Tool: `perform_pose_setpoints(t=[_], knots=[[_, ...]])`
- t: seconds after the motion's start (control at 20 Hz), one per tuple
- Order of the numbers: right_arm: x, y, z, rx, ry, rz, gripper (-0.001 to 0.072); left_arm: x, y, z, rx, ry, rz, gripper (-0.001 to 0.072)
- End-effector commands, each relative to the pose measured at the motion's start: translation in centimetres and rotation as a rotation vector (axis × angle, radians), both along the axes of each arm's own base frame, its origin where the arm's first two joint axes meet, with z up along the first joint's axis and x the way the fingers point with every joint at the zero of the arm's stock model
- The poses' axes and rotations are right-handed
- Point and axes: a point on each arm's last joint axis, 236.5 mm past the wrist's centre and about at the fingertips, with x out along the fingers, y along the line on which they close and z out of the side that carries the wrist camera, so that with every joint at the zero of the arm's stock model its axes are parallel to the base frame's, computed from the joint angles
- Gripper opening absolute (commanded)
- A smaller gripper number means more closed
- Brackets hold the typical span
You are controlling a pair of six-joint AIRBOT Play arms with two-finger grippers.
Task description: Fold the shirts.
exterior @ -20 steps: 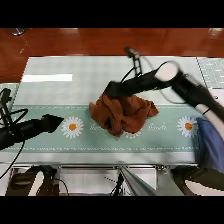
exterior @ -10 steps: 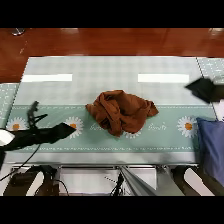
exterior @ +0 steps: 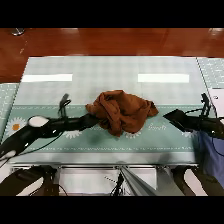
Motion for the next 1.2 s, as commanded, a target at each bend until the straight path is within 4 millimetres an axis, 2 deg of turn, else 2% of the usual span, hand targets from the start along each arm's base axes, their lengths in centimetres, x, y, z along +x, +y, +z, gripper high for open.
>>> perform_pose_setpoints(t=[0.0, 0.05, 0.1, 0.15, 0.4, 0.5, 0.8, 0.85, 0.9, 0.95, 1.0, 1.05, 1.1, 1.15], knots=[[-0.5, 1.3, -0.6, 0.0, 0.008, 0.03, 0.0621, 2.8, -3.5, -1.4, 0.015, -0.001, -0.056, 0.0701], [-0.8, 1.4, -0.8, -0.009, 0.015, 0.044, 0.0621, 3.2, -4.0, -1.4, 0.0, 0.016, -0.076, 0.0584], [-1.0, 1.5, -1.1, -0.02, 0.03, 0.047, 0.0621, 3.3, -4.4, -1.3, -0.02, 0.032, -0.106, 0.0115], [-1.1, 1.7, -1.2, -0.027, 0.038, 0.049, 0.0621, 3.4, -4.6, -0.7, -0.044, 0.028, -0.146, 0.0025], [1.3, 3.7, -1.3, -0.021, -0.021, 0.04, 0.0621, 5.2, -2.6, 2.1, -0.13, 0.01, -0.148, 0.0025], [2.3, 5.5, -2.2, 0.005, 0.012, 0.084, 0.0621, 5.3, -2.0, 2.4, -0.149, 0.019, -0.145, 0.0024], [6.2, 10.8, -5.5, 0.075, 0.141, 0.178, 0.0615, 4.9, -2.1, 2.6, -0.161, 0.026, -0.161, 0.0025], [6.6, 11.5, -5.7, 0.084, 0.15, 0.195, 0.0554, 4.8, -2.2, 2.7, -0.163, 0.027, -0.165, 0.0025], [7.2, 12.4, -5.6, 0.092, 0.15, 0.22, 0.0355, 4.8, -2.2, 2.8, -0.162, 0.015, -0.171, 0.0024], [7.9, 13.1, -4.7, 0.098, 0.129, 0.258, 0.0097, 4.9, -2.2, 3.2, -0.156, -0.035, -0.196, 0.0024], [9.1, 13.6, -3.0, 0.101, 0.077, 0.304, 0.0025, 5.3, -2.2, 4.5, -0.156, -0.102, -0.221, 0.0024], [10.9, 13.7, 0.0, 0.102, 0.008, 0.341, 0.0025, 6.2, -2.0, 6.6, -0.165, -0.158, -0.214, 0.0023], [13.2, 13.3, 4.0, 0.098, -0.075, 0.359, 0.0025, 7.9, -1.3, 10.0, -0.175, -0.24, -0.186, 0.0023], [15.9, 13.0, 9.5, 0.103, -0.186, 0.352, 0.0025, 9.8, -0.3, 13.9, -0.183, -0.331, -0.147, 0.0023]])
